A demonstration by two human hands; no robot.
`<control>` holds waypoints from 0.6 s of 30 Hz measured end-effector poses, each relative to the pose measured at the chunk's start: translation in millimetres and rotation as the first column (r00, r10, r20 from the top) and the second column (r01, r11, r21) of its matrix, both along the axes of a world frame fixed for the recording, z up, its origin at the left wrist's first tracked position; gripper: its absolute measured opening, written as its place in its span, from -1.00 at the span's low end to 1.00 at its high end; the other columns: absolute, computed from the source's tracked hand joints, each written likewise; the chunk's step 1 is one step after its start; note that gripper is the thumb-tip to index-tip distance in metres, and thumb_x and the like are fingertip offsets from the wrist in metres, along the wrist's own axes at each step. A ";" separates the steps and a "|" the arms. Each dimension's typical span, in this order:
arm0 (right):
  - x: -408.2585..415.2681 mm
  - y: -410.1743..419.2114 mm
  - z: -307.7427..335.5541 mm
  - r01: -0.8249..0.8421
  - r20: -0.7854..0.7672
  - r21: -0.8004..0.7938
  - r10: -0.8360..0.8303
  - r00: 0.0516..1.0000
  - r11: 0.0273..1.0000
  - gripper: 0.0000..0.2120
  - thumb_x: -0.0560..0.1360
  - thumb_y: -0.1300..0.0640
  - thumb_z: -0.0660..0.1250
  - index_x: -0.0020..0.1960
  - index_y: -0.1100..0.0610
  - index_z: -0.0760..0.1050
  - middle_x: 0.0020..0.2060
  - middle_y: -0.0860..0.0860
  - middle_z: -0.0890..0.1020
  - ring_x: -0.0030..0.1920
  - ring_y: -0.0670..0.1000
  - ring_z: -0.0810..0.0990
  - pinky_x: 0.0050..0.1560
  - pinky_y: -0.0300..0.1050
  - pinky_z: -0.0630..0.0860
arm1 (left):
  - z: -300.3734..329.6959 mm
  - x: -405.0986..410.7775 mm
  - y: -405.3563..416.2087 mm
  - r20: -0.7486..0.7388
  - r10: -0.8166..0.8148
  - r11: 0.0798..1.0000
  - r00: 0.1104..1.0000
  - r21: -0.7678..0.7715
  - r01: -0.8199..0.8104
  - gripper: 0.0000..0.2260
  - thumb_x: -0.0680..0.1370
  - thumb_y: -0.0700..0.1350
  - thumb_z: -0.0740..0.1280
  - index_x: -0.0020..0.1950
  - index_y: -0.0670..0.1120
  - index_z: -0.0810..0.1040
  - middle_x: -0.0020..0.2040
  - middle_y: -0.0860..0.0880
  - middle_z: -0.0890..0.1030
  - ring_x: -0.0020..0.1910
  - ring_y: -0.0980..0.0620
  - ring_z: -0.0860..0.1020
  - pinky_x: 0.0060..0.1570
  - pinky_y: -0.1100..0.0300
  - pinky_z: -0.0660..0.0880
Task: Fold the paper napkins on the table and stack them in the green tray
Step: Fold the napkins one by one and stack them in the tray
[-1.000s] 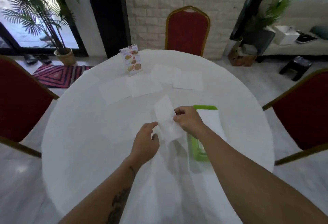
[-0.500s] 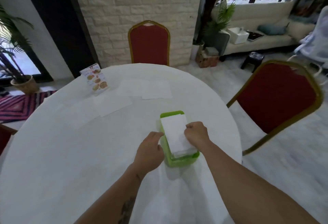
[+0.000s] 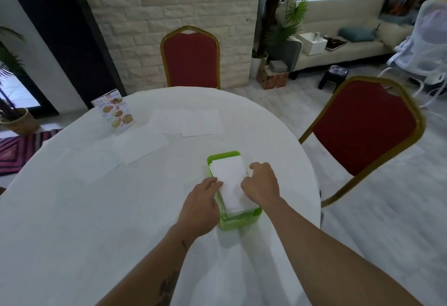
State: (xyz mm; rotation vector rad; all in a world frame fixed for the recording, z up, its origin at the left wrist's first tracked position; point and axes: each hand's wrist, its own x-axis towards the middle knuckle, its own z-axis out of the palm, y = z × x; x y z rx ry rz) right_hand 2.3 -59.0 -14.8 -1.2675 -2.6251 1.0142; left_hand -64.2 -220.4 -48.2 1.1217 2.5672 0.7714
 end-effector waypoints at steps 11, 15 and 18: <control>20.8 -21.0 -29.7 -0.556 0.384 0.319 0.432 0.816 0.767 -0.36 0.36 -0.17 0.05 0.22 0.20 0.55 0.20 0.13 0.59 0.25 0.18 0.56 0.19 0.30 0.42 | -0.4 5.1 4.9 -0.037 -0.081 0.975 0.996 -0.213 0.071 -0.46 0.50 -0.14 0.21 0.50 0.02 0.25 0.54 0.03 0.18 0.47 -0.03 0.19 0.43 0.03 0.20; 12.9 -23.5 -8.6 -0.573 0.363 0.315 0.462 0.810 0.757 -0.54 0.46 0.01 0.21 0.32 0.13 0.40 0.34 0.05 0.42 0.41 0.13 0.33 0.40 0.24 0.15 | 5.4 1.7 0.7 0.003 -0.018 0.994 1.000 -0.106 0.018 -0.54 0.46 -0.21 0.19 0.36 0.01 0.44 0.40 0.05 0.41 0.33 0.00 0.40 0.33 0.08 0.35; -2.8 -29.7 2.2 -0.493 0.242 0.260 0.439 0.865 0.830 -0.59 0.54 0.13 0.16 0.38 0.12 0.35 0.42 0.06 0.33 0.44 0.14 0.26 0.36 0.12 0.24 | 11.5 -3.5 -11.0 0.076 0.174 0.982 0.982 0.057 -0.178 -0.60 0.42 -0.27 0.14 0.14 0.03 0.57 0.15 0.11 0.59 0.12 0.07 0.53 0.14 0.13 0.49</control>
